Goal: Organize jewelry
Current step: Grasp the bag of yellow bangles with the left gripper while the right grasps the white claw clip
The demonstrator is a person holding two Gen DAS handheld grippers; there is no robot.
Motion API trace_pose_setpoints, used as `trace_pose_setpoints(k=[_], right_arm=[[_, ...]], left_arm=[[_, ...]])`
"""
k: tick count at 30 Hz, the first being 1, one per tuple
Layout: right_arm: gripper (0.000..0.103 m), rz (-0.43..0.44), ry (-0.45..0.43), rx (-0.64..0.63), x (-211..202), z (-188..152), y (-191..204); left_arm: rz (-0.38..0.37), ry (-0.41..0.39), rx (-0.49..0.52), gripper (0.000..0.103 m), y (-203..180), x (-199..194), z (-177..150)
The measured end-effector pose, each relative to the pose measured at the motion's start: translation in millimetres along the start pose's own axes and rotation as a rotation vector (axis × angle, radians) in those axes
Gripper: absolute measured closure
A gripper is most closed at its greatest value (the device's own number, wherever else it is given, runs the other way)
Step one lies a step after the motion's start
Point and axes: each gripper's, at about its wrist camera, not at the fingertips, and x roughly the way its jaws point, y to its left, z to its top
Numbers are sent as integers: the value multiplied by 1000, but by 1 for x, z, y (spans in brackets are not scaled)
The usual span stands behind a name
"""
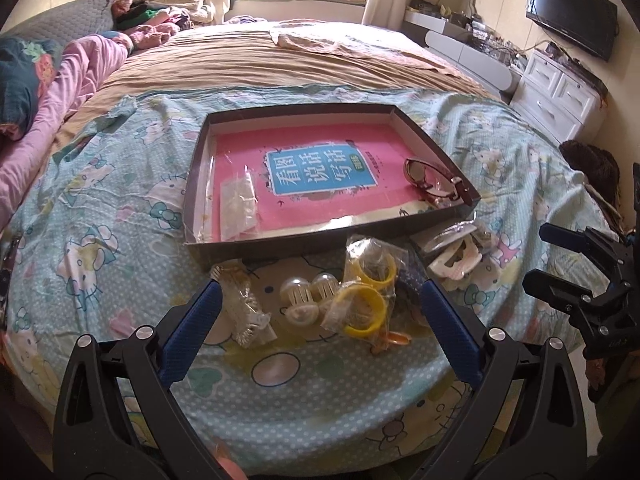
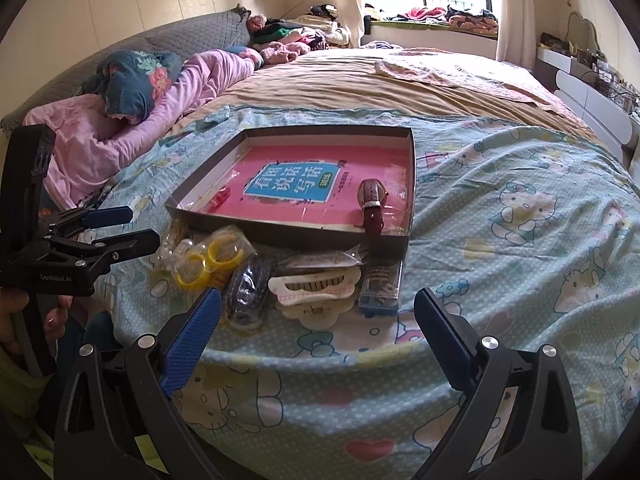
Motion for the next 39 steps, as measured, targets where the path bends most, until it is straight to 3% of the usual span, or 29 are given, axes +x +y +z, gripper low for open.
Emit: trace_pose_setpoints(k=[5,7,10,23,31,39], right_arm=[[7,3,22,-6,3,-5,-1],[7,6,29,-7,5,-6,0],[7,13,41,-7,8,-9,0],[8,46,83,4,25,-16,-3],[27,68,121,20,48,-18,-3],[30,48,133,21,64,-16,-5]], left_arm=[[-19,24,37,37,-11,7,-6],[-32,34,52,52,-15,10,-8],[-46,47,65,60,-20,14,-10],[-33,91,105,61,-28,39,-9],[-10,94,138,61,-31,47,-7],[4,95,173,60,-37,54,-3]])
